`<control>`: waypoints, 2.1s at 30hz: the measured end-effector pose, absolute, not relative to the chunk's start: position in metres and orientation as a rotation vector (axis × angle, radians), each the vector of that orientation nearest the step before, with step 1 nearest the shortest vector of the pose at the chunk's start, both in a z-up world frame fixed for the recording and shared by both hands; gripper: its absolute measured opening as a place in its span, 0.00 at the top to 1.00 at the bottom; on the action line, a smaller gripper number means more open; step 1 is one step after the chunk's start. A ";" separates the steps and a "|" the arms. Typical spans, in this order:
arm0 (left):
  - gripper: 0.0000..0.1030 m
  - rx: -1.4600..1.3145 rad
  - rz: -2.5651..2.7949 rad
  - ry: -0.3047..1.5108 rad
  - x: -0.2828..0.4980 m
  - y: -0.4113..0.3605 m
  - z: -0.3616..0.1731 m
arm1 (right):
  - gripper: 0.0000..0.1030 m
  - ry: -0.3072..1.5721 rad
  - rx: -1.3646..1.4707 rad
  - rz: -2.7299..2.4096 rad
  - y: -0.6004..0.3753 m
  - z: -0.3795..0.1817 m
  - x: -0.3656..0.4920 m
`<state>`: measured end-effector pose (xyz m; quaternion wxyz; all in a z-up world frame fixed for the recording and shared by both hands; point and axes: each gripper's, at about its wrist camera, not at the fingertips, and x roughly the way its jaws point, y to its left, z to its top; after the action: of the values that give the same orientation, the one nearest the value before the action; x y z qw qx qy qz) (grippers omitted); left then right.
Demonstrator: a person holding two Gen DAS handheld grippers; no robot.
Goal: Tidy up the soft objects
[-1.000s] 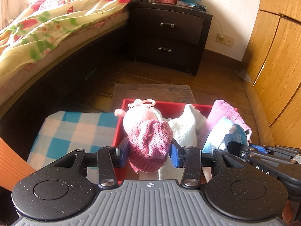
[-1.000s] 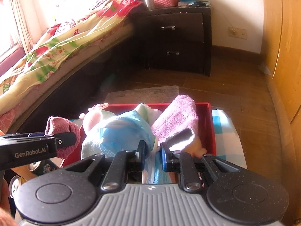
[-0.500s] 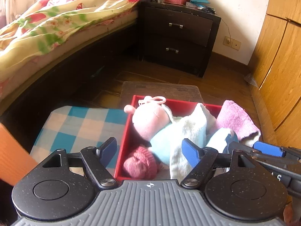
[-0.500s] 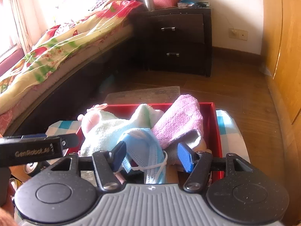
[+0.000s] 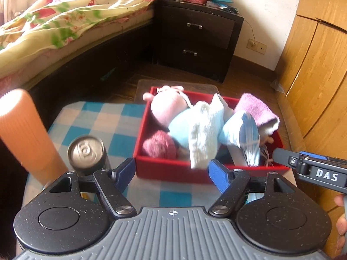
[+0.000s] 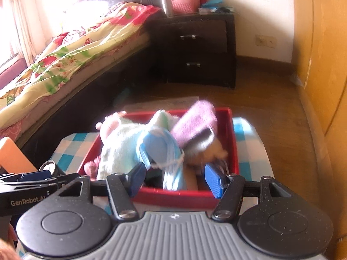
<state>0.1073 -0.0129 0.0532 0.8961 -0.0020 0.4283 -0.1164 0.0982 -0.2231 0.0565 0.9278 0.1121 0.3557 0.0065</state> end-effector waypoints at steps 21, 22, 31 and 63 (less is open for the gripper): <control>0.27 0.049 -0.300 0.885 0.028 -0.014 0.052 | 0.61 0.726 0.195 0.026 -0.213 0.047 -0.003; 0.27 0.050 -0.301 0.885 0.027 -0.014 0.052 | 0.61 0.730 0.196 0.029 -0.213 0.045 -0.005; 0.26 0.043 -0.308 0.888 0.019 -0.013 0.052 | 0.61 0.715 0.208 0.050 -0.210 0.048 -0.019; 0.25 0.039 -0.291 0.893 0.013 -0.016 0.046 | 0.56 0.630 0.154 -0.030 -0.197 0.050 -0.019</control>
<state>0.0132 -0.0156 0.0456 0.8916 0.0188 0.4303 -0.1400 -0.0190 -0.1970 0.0501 0.9478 0.0756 0.3094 -0.0145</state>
